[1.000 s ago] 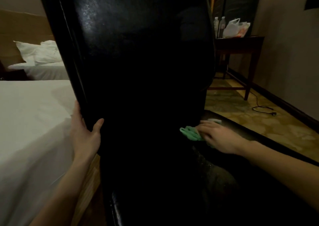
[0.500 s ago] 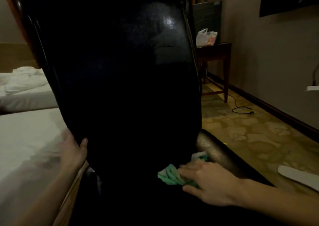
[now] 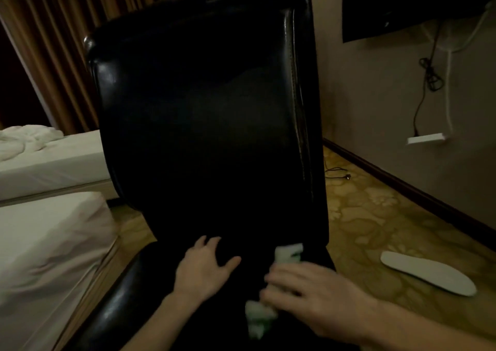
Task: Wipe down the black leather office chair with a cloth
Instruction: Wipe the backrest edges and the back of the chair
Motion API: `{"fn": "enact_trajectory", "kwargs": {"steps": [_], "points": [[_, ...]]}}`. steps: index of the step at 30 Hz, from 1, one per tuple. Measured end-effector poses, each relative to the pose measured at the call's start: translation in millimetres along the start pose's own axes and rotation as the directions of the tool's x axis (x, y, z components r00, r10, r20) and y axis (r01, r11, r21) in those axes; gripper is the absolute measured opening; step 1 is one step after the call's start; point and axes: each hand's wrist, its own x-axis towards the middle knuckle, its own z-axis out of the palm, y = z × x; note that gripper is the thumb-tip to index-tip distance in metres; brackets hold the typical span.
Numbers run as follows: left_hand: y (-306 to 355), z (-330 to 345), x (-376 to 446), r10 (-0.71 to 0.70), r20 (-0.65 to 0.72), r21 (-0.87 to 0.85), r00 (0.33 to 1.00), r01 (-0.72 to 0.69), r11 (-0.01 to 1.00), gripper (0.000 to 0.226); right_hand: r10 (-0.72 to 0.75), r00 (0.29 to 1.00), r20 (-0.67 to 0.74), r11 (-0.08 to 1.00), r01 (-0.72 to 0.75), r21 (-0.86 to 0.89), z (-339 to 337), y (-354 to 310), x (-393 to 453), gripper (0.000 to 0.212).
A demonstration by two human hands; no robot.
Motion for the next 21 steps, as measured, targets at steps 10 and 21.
{"fn": "enact_trajectory", "kwargs": {"steps": [10, 21], "points": [[92.1, 18.8, -16.2, -0.02, 0.505, 0.247, 0.863, -0.123, 0.961, 0.107, -0.053, 0.958, -0.281, 0.868, -0.095, -0.488, -147.4, 122.5, 35.1, 0.026], [110.5, 37.6, -45.0, -0.011, 0.424, 0.189, 0.906, -0.077, 0.979, 0.141, 0.223, 0.829, -0.512, 0.853, -0.42, -0.31, -242.6, 181.0, 116.1, 0.028]]}}
